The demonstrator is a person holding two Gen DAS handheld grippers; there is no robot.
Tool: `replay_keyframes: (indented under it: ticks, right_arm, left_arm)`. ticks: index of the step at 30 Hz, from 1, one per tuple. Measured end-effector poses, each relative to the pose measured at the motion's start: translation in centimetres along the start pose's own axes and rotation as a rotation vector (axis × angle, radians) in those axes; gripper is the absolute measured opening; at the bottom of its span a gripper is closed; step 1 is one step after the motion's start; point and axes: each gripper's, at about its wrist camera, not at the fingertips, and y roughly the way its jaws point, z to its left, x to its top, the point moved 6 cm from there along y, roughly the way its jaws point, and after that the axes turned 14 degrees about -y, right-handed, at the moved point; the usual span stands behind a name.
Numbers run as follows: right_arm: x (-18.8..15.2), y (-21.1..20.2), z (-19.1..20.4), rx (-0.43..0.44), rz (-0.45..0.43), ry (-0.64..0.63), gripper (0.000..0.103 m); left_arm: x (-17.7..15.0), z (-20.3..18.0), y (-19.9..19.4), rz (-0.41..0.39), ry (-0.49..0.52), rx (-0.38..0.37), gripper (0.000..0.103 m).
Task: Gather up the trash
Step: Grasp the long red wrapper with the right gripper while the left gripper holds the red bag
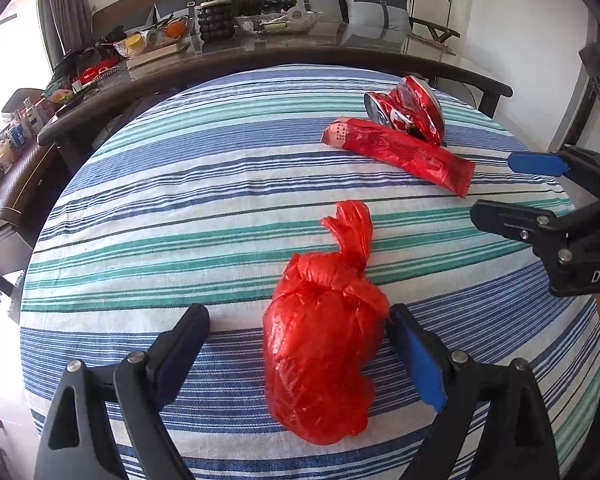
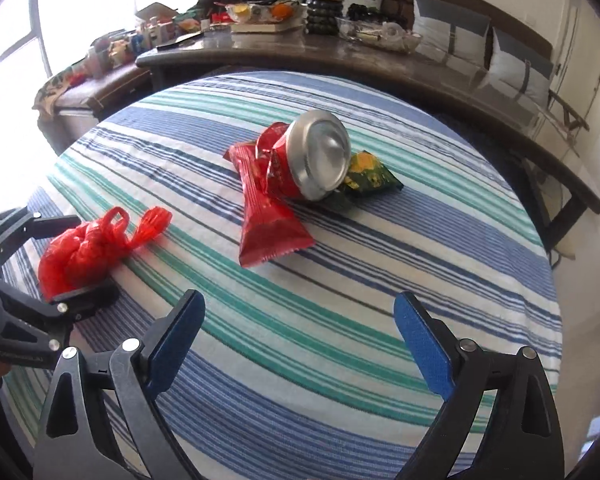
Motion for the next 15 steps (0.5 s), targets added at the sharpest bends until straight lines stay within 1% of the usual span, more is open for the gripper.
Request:
replay_keyframes:
  ticks: [1,3,4,5,7,8,9,12,15]
  right_arm:
    - [1.2,0.7,0.2,-0.004,0.006,-0.017,0.094]
    - [3.0,1.9,0.4,-0.010,0.018,-0.040,0.089]
    - [3.5,2.6,0.5,-0.009,0.031,-0.043,0.088]
    - [3.9,3.1,0.6,-0.001,0.048,-0.040,0.083]
    - [4.0,3.8,0.9,0.027,0.066,-0.030,0.065]
    - [3.9,3.8,1.0,0.034,0.070,-0.025,0.038]
    - [3.6,3.7,1.1,0.032,0.078,-0.021,0.029]
    - [2.0,2.3,1.7,0.054,0.067,0.000,0.028]
    - [-0.9,-0.1,2.2,0.053,0.055,0.012,0.028]
  left_arm:
    - [0.0,0.0,0.0,-0.004,-0.002,0.001,0.093]
    - [0.1,0.1,0.1,-0.009,-0.004,0.002,0.094]
    - [0.1,0.1,0.1,-0.010,-0.004,0.002,0.094]
    - [0.2,0.2,0.2,-0.009,-0.003,0.000,0.095]
    - [0.3,0.2,0.3,-0.007,-0.004,0.000,0.095]
    - [0.3,0.2,0.3,-0.007,-0.004,0.001,0.095]
    - [0.4,0.2,0.3,-0.007,-0.005,0.001,0.095]
    - [0.5,0.3,0.4,-0.007,-0.008,0.003,0.095]
    - [0.3,0.3,0.3,-0.013,-0.014,0.007,0.095]
